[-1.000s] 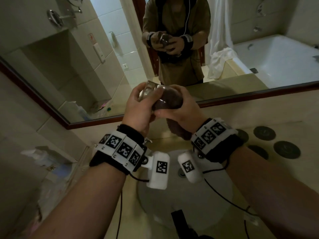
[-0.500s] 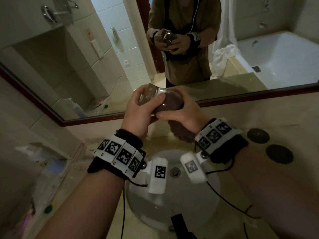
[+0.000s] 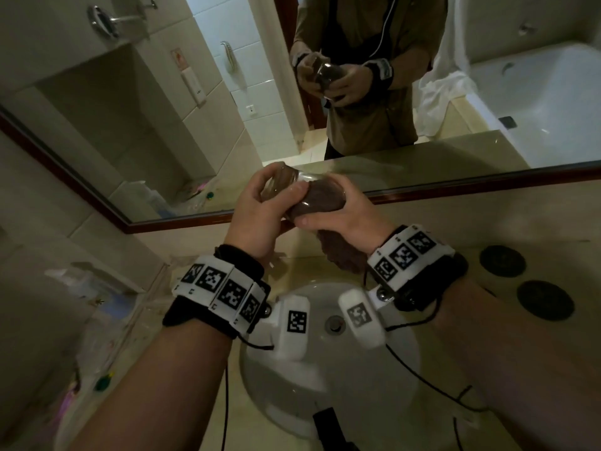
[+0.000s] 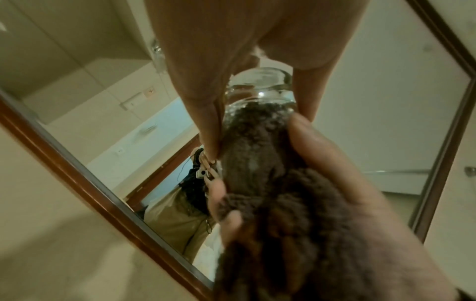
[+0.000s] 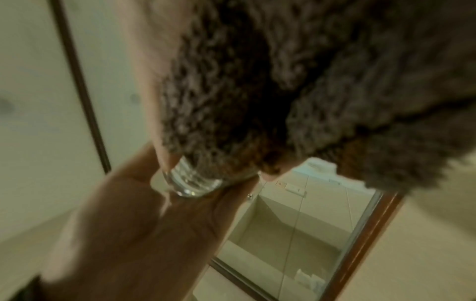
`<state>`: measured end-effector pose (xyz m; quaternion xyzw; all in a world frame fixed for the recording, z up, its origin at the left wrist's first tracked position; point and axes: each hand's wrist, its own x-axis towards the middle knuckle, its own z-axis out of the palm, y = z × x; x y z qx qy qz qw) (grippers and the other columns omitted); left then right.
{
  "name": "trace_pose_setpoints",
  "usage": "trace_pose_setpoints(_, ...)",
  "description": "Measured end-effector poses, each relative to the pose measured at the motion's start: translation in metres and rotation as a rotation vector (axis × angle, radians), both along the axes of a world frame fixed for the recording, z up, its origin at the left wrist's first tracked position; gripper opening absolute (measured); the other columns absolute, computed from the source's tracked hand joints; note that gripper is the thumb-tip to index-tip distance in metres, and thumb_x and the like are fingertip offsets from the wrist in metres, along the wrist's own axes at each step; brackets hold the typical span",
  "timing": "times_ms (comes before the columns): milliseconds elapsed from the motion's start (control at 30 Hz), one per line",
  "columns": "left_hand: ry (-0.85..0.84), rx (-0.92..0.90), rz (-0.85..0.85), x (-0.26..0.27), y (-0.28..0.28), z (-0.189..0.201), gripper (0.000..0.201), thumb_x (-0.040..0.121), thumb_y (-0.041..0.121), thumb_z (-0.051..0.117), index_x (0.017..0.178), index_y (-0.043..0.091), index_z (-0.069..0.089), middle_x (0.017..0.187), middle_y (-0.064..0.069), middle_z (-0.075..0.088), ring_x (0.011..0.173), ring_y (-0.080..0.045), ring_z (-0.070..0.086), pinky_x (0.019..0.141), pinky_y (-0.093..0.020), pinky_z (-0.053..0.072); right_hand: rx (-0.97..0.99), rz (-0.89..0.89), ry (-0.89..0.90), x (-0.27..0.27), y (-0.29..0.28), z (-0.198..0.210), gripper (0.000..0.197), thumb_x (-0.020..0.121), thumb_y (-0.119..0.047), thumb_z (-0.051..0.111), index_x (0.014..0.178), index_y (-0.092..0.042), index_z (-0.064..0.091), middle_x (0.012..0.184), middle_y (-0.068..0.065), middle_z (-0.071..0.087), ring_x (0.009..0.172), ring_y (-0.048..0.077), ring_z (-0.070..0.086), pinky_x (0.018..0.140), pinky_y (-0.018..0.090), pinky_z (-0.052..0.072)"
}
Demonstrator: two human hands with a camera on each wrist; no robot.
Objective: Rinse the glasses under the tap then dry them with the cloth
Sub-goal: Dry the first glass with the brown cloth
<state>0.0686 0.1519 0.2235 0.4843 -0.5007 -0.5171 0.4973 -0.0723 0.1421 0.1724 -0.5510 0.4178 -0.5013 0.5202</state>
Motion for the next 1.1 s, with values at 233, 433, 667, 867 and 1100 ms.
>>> trace_pose_setpoints(233,0.139,0.059,0.032,-0.004,0.001,0.003,0.060,0.086,0.032,0.068,0.136,0.008,0.046,0.128,-0.019,0.061,0.112,-0.035,0.063,0.097,-0.052,0.050,-0.259,-0.180,0.198,0.009,0.005,0.008,0.084,0.062,-0.025,0.086,0.132,-0.027,0.040,0.109,-0.012,0.055,0.099,0.003,0.056,0.086,0.014,0.047)
trace_pose_setpoints(433,0.091,0.015,0.068,-0.003,-0.001,0.008,0.056,0.083,0.015,0.071,0.134,0.011,0.049,0.124,-0.017,0.063,0.101,-0.032,0.068,0.073,-0.039,0.058,-0.177,-0.113,0.017,0.008,0.006,0.006,0.078,0.061,-0.017,0.087,0.123,-0.027,0.041,0.106,-0.013,0.057,0.093,-0.001,0.059,0.079,0.011,0.048)
trace_pose_setpoints(667,0.045,0.051,0.010,0.001,0.006,0.007,0.047,0.091,0.024,0.064,0.135,0.016,0.047,0.125,-0.014,0.062,0.101,-0.026,0.067,0.076,-0.039,0.057,-0.168,-0.061,0.067,0.002,0.008,0.010,0.078,0.060,-0.022,0.087,0.126,-0.025,0.046,0.110,-0.009,0.060,0.097,0.004,0.060,0.085,0.016,0.050)
trace_pose_setpoints(867,0.030,0.032,0.009,0.001,0.009,0.010,0.037,0.094,0.024,0.060,0.127,0.009,0.051,0.104,-0.009,0.066,0.090,-0.024,0.067,0.063,-0.035,0.057,-0.342,-0.127,0.251,0.003,0.015,0.009,0.096,0.062,-0.031,0.087,0.139,-0.031,0.030,0.118,-0.007,0.056,0.103,0.004,0.057,0.087,0.011,0.045)
trace_pose_setpoints(1100,-0.105,-0.043,-0.046,0.004,0.011,0.011,0.034,0.089,0.014,0.065,0.120,0.027,0.055,0.116,-0.007,0.060,0.095,-0.025,0.065,0.070,-0.039,0.057,0.029,0.110,-0.051,-0.008,0.012,0.012,0.066,0.064,-0.021,0.085,0.121,-0.023,0.051,0.105,-0.003,0.064,0.091,0.012,0.066,0.076,0.026,0.056)
